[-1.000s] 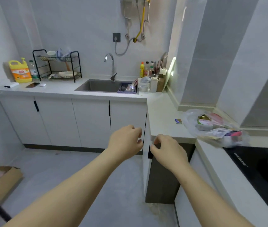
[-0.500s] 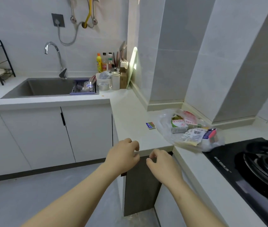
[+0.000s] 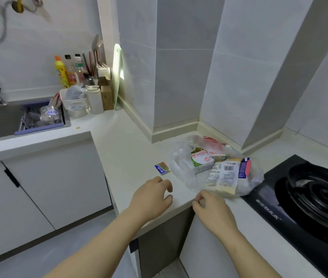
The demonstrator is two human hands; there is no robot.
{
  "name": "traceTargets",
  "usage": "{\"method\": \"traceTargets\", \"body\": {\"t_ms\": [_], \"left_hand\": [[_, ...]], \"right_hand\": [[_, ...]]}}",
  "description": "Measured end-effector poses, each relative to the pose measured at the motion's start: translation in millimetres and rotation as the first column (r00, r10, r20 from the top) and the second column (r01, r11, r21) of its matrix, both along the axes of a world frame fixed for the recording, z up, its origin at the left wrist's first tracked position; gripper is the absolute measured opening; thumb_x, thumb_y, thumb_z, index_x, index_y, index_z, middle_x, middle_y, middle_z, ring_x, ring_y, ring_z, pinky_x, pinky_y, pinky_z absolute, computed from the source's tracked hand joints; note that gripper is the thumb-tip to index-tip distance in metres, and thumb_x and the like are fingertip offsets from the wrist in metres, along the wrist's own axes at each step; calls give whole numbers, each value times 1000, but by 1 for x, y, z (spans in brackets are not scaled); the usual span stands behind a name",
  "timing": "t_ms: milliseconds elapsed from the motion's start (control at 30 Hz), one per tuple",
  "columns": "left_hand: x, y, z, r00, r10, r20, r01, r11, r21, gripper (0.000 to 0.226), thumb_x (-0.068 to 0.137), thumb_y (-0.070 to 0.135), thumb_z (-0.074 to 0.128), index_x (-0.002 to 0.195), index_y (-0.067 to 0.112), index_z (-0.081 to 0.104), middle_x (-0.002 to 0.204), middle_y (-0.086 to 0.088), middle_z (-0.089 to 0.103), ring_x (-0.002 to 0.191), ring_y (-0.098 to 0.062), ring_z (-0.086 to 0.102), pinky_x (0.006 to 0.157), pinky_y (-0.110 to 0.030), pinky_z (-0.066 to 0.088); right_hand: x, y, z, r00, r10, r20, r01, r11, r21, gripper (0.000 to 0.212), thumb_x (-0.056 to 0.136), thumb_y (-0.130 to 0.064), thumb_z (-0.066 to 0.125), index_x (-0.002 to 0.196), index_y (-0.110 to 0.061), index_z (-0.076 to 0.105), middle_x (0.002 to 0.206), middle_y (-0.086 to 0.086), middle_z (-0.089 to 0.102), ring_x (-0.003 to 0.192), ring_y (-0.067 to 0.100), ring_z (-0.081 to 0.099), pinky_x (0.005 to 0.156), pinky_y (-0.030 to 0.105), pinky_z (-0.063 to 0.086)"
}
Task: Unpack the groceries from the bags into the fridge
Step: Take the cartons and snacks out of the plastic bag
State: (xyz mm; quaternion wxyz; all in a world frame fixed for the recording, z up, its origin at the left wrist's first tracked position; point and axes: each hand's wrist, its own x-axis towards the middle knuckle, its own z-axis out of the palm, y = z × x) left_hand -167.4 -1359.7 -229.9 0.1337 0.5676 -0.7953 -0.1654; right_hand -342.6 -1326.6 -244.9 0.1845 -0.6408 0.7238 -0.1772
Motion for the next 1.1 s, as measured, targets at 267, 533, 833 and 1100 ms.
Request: {"method": "traceTargets", "body": {"t_ms": [267,533,833,1100], "left_hand": [[-55,-46,-8,999,-52,3,52,998,21,27,92,33,46,116,24,55,118,3,53,106,-15,52,85,-29,47],[-84,-84,-21,997,70,-33,-70,997,15,26,91,31,46,116,28,55,119,6,52,109,-12,48,85,-29,48],[-105,-107,-10,959,229,-168,-249,962,-110,37,91,26,48,127,24,38,115,5,57,107,-14,51,78,-30,46],[-121,-147,-13,980,69,187,-29,977,-209,20,92,22,46,107,28,58,133,13,47,135,-16,25,113,-46,8]], "right_hand": [[-50,-43,-5,999,-50,21,51,994,-98,17,90,-24,50,104,-19,59,112,-2,58,106,18,47,88,31,39],[-73,-87,-18,1000,-7,14,9,988,-154,20,90,-26,49,107,-22,59,114,-4,59,109,17,45,93,33,38],[-96,-128,-10,994,78,73,-58,966,-251,38,89,-21,53,127,-21,48,124,-4,57,117,17,48,94,36,43],[-122,-171,-6,947,262,-185,-294,940,-173,33,95,-29,42,128,-27,45,121,-8,57,112,14,48,95,30,37]]}}
